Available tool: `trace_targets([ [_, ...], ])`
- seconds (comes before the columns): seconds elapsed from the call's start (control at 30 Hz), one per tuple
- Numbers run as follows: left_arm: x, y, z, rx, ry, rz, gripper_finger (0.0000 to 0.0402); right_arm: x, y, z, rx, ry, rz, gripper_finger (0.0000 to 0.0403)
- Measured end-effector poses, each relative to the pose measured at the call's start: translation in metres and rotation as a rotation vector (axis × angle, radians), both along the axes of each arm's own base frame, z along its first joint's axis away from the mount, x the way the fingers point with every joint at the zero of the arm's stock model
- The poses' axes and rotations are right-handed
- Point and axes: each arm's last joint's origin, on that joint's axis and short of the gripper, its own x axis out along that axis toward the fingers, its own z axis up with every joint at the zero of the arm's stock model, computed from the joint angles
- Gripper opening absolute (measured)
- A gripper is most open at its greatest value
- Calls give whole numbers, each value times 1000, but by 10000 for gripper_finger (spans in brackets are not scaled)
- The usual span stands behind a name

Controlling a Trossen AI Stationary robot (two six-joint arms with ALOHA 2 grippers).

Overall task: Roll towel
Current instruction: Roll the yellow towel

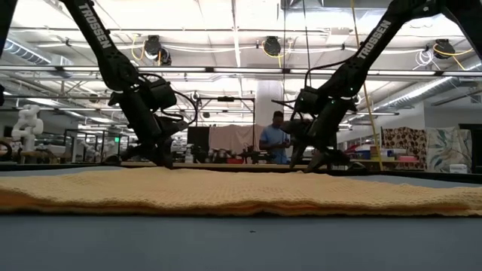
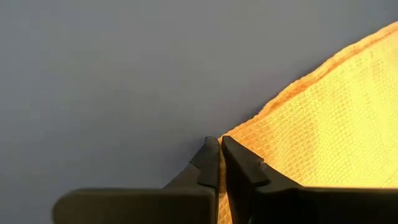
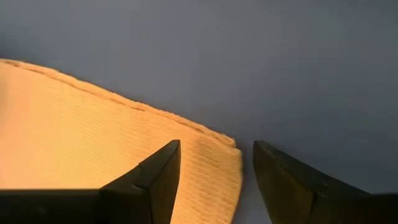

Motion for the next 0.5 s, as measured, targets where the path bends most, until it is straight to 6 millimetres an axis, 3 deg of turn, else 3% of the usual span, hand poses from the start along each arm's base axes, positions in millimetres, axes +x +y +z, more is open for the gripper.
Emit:
trace_targets([
  [0.2, 0, 0, 0, 4, 2, -8, 11, 9, 6, -2, -28, 0, 35, 155],
  [0.5, 0, 0, 0, 8, 1, -25, 10, 12, 9, -3, -10, -16, 50, 31],
])
